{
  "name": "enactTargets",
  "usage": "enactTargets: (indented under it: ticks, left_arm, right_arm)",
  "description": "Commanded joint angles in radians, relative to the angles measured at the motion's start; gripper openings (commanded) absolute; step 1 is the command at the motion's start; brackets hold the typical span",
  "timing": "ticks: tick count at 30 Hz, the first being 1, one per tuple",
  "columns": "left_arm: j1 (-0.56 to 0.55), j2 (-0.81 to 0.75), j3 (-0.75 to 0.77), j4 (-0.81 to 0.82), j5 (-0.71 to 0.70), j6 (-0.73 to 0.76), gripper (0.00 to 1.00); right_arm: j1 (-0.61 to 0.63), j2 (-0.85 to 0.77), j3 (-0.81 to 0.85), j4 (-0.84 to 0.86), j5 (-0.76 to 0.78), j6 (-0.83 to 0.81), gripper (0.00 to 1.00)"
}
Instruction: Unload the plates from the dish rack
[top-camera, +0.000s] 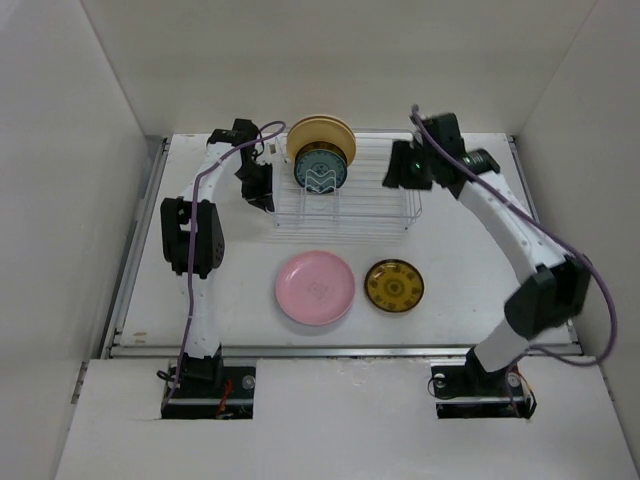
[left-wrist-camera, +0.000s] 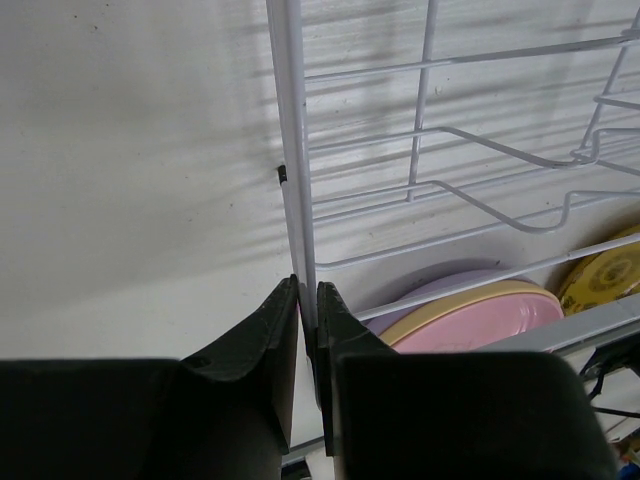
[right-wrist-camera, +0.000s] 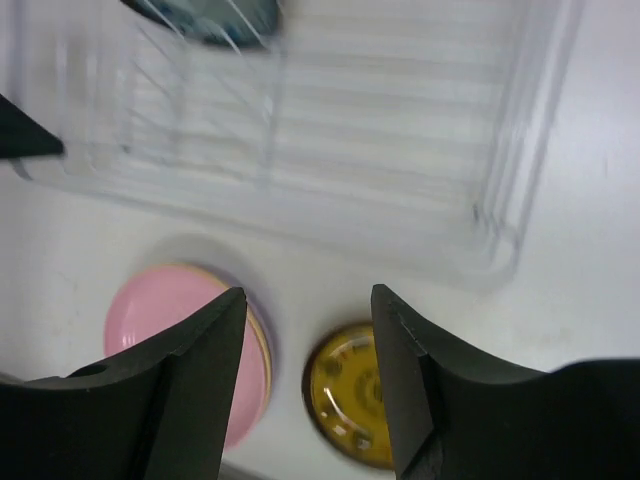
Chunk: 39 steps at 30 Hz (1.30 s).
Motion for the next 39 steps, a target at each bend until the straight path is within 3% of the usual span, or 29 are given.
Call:
enactTargets:
  ticks: [1,2,3,4,7,8,14,24,35,39]
  left_arm:
    - [-0.008,0.02,0.037,-0.014,0.047,-0.02,0.0]
    - [-0.008,0.02,0.037,-0.014,0.038,-0.019,0.0]
    - [-0.008,0.02,0.037,-0.014,0.027,-0.009,0.0]
    - [-0.008,0.02,0.037,-0.014,0.027,-0.009,0.0]
    - [-0.008,0.02,0.026,-0.014,0.009,0.0,0.0]
    - [-0.008,0.02,0.026,-0.023,0.009,0.0,0.0]
    - [-0.008,0.03,0.036,-0.023,-0.023,0.01,0.0]
    - [-0.008,0.05,0.036,-0.023,-0.032,0.01,0.0]
    - [-0.008,0.061,0.027,-0.023,-0.032,0.019,0.0]
    - [-0.008,0.061,0.026,-0.023,-0.032,0.019,0.0]
  right_arm:
    - [0.052,0.308,0.335,0.062,-0.015,-0.242,0.59]
    - [0.061,0.383,0.433,0.047,-0.015,-0.307,0.59]
    - [0.072,0.455,0.634,0.032,-0.015,-0.33,0.59]
    - [0.072,0.588,0.731,0.021,-0.015,-0.348,0.59]
    - [0.072,0.751,1.043,0.034,-0.024,-0.384,0.57]
    - [0.072,0.817,1.079,0.06,-0.015,-0.384,0.57]
    - [0.072,0.835,0.945,0.336,-0.188,-0.436,0.55]
    - [0.081,0.919,0.916,0.337,-0.256,-0.436,0.51]
    - [0.091,0.948,0.844,0.328,-0.213,-0.436,0.46]
    - [0.091,0.948,0.844,0.308,-0.195,-0.436,0.34]
